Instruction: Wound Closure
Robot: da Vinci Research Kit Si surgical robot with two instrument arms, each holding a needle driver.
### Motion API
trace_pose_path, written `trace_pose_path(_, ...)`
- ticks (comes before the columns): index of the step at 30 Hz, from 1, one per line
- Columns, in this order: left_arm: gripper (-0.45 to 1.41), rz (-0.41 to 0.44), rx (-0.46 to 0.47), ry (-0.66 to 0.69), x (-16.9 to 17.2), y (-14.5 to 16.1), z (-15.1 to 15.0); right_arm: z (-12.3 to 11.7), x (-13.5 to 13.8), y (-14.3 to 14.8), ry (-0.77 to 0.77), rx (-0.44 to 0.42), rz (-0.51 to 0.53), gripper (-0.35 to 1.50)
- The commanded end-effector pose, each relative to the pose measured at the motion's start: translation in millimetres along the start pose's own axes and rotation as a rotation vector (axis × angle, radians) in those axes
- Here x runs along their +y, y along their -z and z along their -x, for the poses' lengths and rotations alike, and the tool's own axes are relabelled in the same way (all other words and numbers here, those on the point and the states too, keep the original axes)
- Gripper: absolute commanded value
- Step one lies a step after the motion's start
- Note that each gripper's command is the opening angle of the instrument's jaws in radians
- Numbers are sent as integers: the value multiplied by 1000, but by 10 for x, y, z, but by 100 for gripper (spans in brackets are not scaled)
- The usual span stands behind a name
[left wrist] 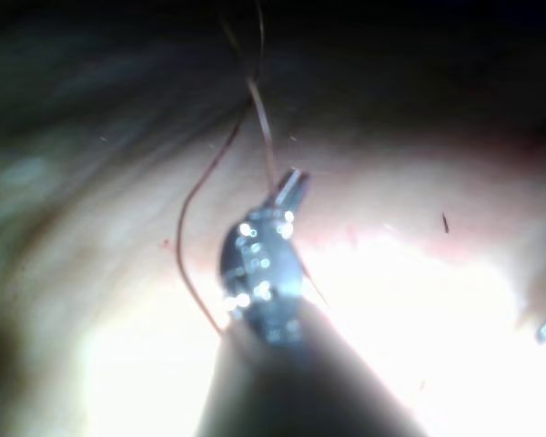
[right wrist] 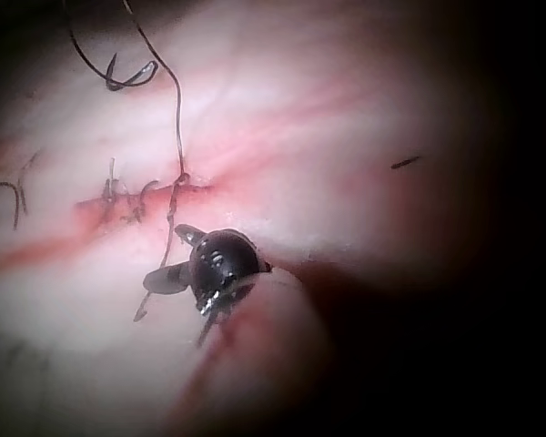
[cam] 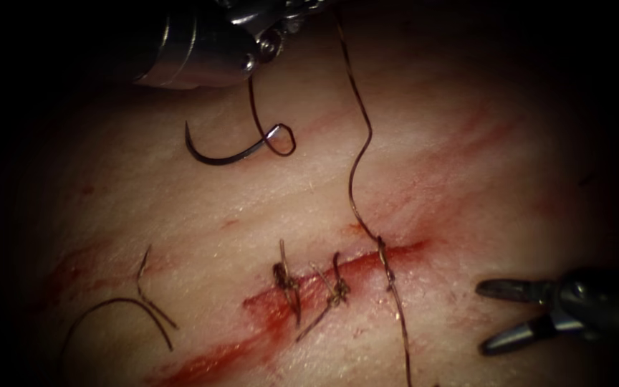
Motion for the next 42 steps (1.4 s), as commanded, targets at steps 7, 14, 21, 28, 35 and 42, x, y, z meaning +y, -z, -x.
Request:
trace_pose_path(7, -45, 1, -3, -4, 33, -4, 7, -35, 33, -37, -1, 67, -159, 125)
trace_pose_path(14, -45, -20, -12, -12, 70, -7, 14, -49, 41, -101, 29, 97, -182, 113)
trace_pose_path(21, -45, -37, 21, -18, 98, -11, 16, -43, 53, -159, 46, 138, -101, 108)
trace_pose_path(28, -45, -50, 72, -20, 128, -9, 18, -23, 83, -193, 33, 187, 105, 106)
trace_pose_path(35, -45, -59, 86, -31, 156, 4, 42, -23, 112, -187, -33, 414, 312, 105)
trace_pose_path(42, -45, -67, 120, 24, 166, 16, 90, -40, 114, -172, -5, 535, 356, 103)
